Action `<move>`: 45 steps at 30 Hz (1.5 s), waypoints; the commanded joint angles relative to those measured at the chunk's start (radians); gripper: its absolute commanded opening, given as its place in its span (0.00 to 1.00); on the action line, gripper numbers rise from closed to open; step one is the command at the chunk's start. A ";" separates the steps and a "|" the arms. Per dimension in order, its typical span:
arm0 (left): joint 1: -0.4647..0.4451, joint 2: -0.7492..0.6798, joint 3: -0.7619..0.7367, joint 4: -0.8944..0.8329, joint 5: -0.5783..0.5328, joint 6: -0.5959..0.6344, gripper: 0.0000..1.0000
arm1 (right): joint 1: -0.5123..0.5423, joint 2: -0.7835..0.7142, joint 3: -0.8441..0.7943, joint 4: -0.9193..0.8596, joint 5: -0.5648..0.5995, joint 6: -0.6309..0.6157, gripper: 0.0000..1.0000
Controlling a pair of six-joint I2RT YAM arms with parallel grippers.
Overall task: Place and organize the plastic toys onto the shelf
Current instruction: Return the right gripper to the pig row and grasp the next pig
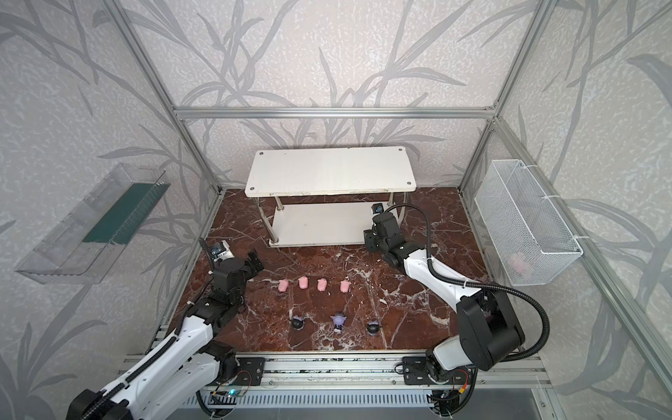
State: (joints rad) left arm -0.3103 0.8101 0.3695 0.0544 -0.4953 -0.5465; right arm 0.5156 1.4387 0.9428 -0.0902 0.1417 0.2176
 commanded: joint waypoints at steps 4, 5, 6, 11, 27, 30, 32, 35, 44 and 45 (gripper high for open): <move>0.000 -0.028 -0.023 -0.002 -0.006 -0.024 0.96 | 0.165 -0.136 -0.094 -0.150 -0.032 0.190 0.58; 0.000 -0.031 -0.024 -0.002 -0.006 -0.024 0.96 | 0.189 -0.147 -0.104 -0.163 -0.023 0.212 0.58; 0.000 -0.034 -0.027 -0.002 -0.006 -0.024 0.96 | 0.213 -0.154 -0.112 -0.176 -0.017 0.238 0.60; 0.000 -0.042 -0.041 0.005 0.006 -0.030 0.96 | 0.288 -0.142 -0.123 -0.234 -0.020 0.346 0.62; 0.000 -0.019 -0.048 0.032 0.028 -0.042 0.97 | 0.420 0.157 -0.048 -0.189 0.028 0.507 0.58; 0.000 -0.019 -0.050 0.030 0.025 -0.041 0.97 | 0.420 0.184 -0.037 -0.188 0.044 0.515 0.56; 0.000 -0.019 -0.049 0.030 0.024 -0.040 0.97 | 0.420 0.199 -0.027 -0.183 0.049 0.511 0.56; 0.000 -0.012 -0.047 0.033 0.019 -0.036 0.97 | 0.420 0.228 0.000 -0.193 0.052 0.504 0.56; 0.001 0.006 -0.047 0.041 0.018 -0.035 0.97 | 0.419 0.320 0.055 -0.228 0.097 0.501 0.52; 0.000 0.006 -0.046 0.042 0.019 -0.035 0.97 | 0.419 0.330 0.061 -0.236 0.102 0.504 0.51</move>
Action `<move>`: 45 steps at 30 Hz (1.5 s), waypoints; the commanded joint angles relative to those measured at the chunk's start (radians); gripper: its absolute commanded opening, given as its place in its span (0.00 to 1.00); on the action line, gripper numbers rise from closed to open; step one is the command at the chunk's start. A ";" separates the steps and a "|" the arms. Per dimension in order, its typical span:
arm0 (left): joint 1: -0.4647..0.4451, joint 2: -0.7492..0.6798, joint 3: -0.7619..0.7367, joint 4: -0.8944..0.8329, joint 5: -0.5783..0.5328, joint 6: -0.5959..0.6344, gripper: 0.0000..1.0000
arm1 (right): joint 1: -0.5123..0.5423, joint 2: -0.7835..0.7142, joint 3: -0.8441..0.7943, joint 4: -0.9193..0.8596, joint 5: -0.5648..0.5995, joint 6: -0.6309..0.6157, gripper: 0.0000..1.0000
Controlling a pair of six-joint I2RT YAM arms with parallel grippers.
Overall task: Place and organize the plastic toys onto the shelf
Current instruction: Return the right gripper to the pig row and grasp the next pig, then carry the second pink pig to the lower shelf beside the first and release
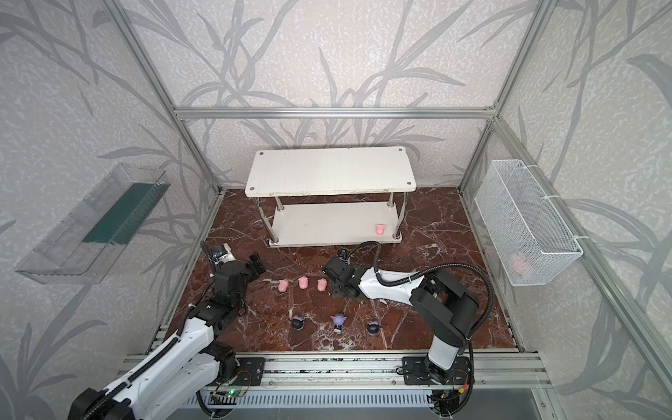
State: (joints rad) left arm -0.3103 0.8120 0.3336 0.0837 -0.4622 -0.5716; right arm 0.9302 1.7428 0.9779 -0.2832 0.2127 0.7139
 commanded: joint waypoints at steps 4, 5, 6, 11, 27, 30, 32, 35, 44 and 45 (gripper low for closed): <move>0.000 0.009 -0.011 0.014 -0.015 -0.009 0.97 | 0.004 0.046 0.036 -0.054 0.045 0.015 0.51; 0.000 0.010 -0.010 0.015 -0.016 -0.009 0.97 | 0.004 0.050 0.038 -0.056 0.049 0.015 0.50; 0.000 0.011 -0.011 0.014 -0.016 -0.009 0.97 | 0.003 0.052 0.039 -0.060 0.055 0.015 0.47; 0.000 0.015 -0.011 0.015 -0.019 -0.009 0.97 | 0.002 0.068 0.060 -0.090 0.078 0.015 0.38; 0.001 0.028 -0.008 0.026 -0.024 -0.003 0.97 | -0.071 -0.169 0.092 -0.127 0.183 -0.162 0.33; 0.002 0.036 -0.005 0.028 -0.021 -0.003 0.97 | -0.138 -0.183 0.132 -0.119 0.178 -0.223 0.33; 0.002 0.040 -0.003 0.028 -0.021 -0.003 0.97 | -0.186 -0.175 0.154 -0.098 0.171 -0.263 0.33; 0.002 0.041 -0.002 0.031 -0.021 -0.003 0.97 | -0.244 -0.152 0.177 -0.058 0.150 -0.303 0.33; 0.002 0.051 0.001 0.035 -0.022 -0.007 0.97 | -0.344 -0.009 0.280 0.001 0.105 -0.370 0.33; 0.002 0.052 0.000 0.033 -0.024 -0.008 0.97 | -0.347 0.008 0.289 0.006 0.105 -0.370 0.33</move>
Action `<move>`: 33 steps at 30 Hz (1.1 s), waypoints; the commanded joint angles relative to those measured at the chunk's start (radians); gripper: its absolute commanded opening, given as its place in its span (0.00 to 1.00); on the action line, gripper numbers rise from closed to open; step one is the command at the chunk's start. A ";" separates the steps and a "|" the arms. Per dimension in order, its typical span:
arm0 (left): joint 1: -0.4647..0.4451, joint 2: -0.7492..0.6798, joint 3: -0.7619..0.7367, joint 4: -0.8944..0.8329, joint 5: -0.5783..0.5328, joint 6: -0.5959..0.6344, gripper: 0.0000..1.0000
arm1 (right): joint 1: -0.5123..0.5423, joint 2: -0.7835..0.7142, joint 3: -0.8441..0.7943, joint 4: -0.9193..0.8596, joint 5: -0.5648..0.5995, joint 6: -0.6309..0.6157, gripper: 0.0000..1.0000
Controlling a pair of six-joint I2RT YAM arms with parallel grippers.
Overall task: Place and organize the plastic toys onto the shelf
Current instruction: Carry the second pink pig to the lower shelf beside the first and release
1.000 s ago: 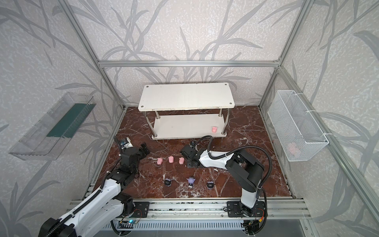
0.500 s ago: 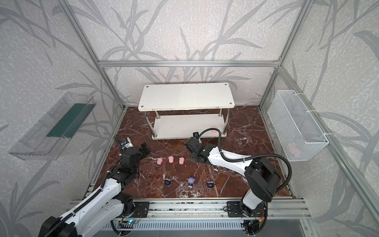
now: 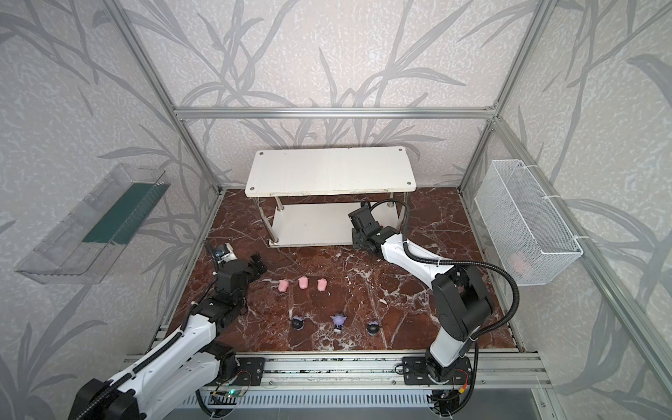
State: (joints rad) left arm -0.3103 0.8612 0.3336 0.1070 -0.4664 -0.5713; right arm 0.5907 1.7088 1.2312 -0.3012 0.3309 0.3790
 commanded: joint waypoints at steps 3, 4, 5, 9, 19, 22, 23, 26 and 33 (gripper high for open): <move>0.002 0.001 -0.002 0.010 -0.020 -0.009 0.97 | -0.014 0.075 0.041 0.051 -0.013 -0.031 0.33; 0.002 0.001 -0.002 0.008 -0.020 -0.009 0.97 | -0.016 0.083 0.039 0.063 -0.015 -0.028 0.33; 0.003 0.002 -0.001 0.007 -0.020 -0.008 0.97 | -0.019 0.094 0.036 0.079 -0.017 -0.023 0.33; 0.004 0.005 -0.001 0.005 -0.023 -0.004 0.97 | -0.025 0.127 0.043 0.110 -0.017 -0.019 0.33; 0.004 0.016 0.002 0.010 -0.023 -0.003 0.97 | -0.050 0.184 0.090 0.122 -0.016 -0.027 0.33; 0.004 0.018 0.001 0.011 -0.024 -0.003 0.97 | -0.058 0.200 0.110 0.116 -0.021 -0.032 0.33; 0.004 0.018 0.001 0.011 -0.023 -0.004 0.97 | -0.059 0.208 0.119 0.112 -0.022 -0.035 0.33; 0.004 0.025 0.002 0.016 -0.022 -0.004 0.97 | -0.061 0.232 0.143 0.098 -0.017 -0.043 0.33; 0.004 0.023 -0.002 0.012 -0.023 -0.006 0.97 | -0.062 0.270 0.156 0.090 -0.026 -0.037 0.36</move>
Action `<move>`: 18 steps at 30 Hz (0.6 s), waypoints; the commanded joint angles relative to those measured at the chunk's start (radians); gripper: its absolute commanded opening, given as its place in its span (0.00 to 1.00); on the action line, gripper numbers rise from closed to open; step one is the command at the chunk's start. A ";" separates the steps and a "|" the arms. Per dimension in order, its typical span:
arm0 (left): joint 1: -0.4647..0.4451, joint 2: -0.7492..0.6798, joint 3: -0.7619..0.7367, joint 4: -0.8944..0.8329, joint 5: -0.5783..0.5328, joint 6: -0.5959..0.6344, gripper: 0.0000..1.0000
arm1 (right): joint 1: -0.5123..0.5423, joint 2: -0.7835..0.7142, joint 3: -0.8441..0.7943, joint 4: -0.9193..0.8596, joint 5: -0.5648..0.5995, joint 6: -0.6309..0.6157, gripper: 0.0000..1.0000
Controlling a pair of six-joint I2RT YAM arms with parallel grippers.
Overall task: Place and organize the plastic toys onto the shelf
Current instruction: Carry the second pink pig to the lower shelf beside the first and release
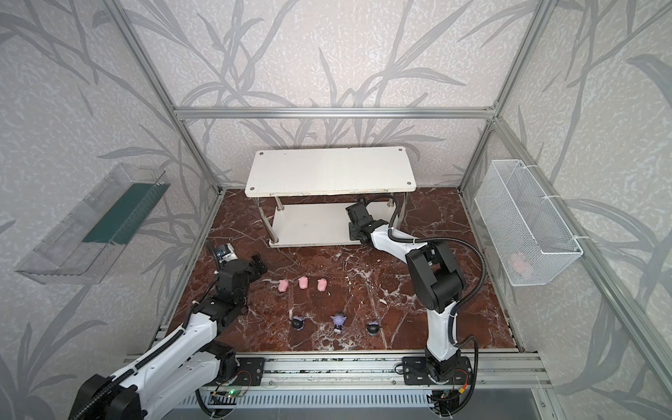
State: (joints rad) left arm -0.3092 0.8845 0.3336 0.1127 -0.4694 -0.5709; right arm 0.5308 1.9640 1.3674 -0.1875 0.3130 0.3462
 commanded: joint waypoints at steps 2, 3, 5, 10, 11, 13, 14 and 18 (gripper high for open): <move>0.002 -0.003 -0.003 0.005 -0.021 -0.007 0.97 | -0.002 0.019 0.020 -0.024 -0.014 0.000 0.37; 0.002 -0.004 -0.004 0.004 -0.021 -0.007 0.97 | -0.002 0.019 0.020 -0.027 -0.015 0.001 0.38; 0.002 -0.007 -0.005 0.003 -0.023 -0.007 0.97 | -0.002 0.017 0.019 -0.029 -0.017 0.007 0.42; 0.002 -0.010 -0.009 0.001 -0.023 -0.009 0.97 | -0.002 -0.010 0.006 -0.025 -0.023 0.010 0.55; 0.002 -0.011 -0.010 0.001 -0.024 -0.009 0.97 | -0.003 -0.021 0.003 -0.023 -0.027 0.008 0.56; 0.002 -0.012 -0.010 -0.002 -0.024 -0.010 0.97 | -0.003 -0.042 -0.002 -0.023 -0.035 0.004 0.58; 0.003 -0.012 -0.011 -0.001 -0.024 -0.009 0.97 | -0.003 -0.057 -0.007 -0.021 -0.039 0.002 0.59; 0.002 -0.013 -0.013 -0.002 -0.026 -0.011 0.97 | -0.002 -0.130 -0.043 -0.004 -0.073 0.001 0.60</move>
State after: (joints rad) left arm -0.3092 0.8818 0.3336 0.1127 -0.4702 -0.5713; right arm 0.5301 1.9255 1.3445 -0.1902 0.2733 0.3489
